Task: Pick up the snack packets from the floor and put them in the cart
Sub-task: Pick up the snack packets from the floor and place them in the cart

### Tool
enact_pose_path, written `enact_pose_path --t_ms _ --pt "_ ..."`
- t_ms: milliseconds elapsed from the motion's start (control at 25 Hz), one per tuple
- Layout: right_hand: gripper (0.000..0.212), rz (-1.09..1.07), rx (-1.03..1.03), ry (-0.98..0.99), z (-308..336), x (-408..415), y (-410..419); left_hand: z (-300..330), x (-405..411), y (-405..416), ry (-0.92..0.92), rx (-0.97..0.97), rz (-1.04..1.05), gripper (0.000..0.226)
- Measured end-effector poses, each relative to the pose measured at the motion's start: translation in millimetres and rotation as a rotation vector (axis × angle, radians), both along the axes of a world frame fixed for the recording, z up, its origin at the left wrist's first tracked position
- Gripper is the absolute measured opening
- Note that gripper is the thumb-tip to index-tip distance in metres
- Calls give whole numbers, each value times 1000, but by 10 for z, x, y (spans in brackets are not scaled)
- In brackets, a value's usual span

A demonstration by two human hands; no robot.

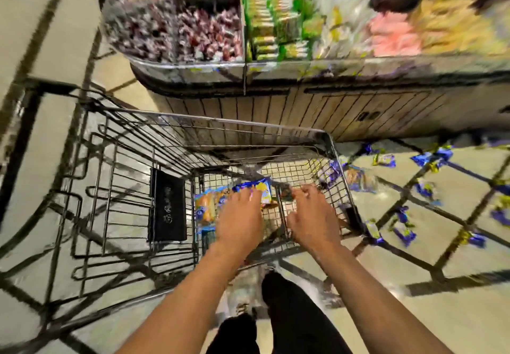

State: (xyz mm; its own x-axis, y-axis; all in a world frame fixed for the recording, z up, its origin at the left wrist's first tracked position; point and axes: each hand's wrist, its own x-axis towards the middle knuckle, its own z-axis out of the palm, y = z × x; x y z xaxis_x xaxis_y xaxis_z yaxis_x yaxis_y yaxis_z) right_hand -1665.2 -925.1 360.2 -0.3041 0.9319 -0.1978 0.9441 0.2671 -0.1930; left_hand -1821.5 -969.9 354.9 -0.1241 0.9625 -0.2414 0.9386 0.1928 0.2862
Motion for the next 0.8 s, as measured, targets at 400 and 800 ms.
enact_pose_path --t_ms 400,800 --pt "41 -146 94 1 698 813 -489 644 887 -72 -56 150 -220 49" --pt "37 -419 112 138 952 2624 -753 996 2695 13 -82 135 -404 49"
